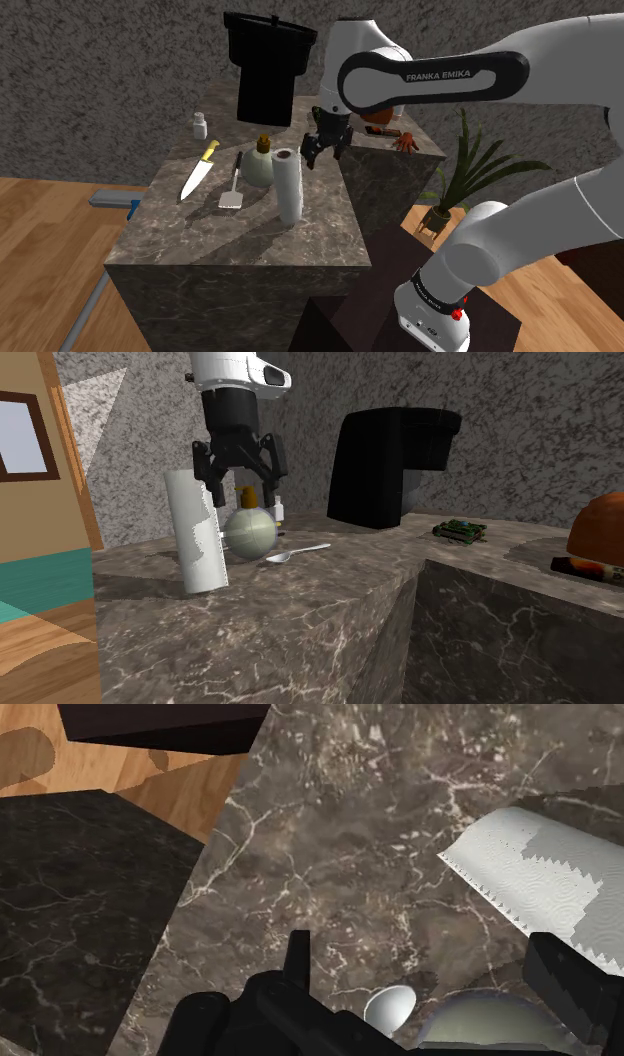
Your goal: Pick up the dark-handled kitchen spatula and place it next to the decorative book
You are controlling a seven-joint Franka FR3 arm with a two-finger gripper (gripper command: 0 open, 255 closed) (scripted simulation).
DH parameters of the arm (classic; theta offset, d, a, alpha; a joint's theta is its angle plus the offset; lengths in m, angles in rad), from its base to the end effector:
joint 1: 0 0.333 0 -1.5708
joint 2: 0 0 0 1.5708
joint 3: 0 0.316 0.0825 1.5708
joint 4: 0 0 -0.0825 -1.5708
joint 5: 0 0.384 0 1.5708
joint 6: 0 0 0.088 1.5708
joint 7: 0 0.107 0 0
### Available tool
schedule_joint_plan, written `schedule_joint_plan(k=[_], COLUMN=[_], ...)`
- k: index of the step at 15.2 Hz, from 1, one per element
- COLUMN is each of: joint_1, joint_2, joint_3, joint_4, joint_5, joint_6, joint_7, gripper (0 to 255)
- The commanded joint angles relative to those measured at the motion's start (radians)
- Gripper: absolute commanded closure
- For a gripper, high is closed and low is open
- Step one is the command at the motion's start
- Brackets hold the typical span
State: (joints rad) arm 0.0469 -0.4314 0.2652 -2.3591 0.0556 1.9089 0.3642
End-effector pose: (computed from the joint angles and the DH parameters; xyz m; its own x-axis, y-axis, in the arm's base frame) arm 0.3963 0.1391 0.4822 0.9953 -0.0965 -0.0078 -0.0958 -0.9933 0.0650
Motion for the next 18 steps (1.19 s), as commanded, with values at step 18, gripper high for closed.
schedule_joint_plan(k=[18], joint_1=[0.089], joint_2=[0.719], joint_3=[0.155], joint_4=[0.516], joint_5=[-0.25], joint_6=[0.186], joint_7=[0.446], gripper=[0])
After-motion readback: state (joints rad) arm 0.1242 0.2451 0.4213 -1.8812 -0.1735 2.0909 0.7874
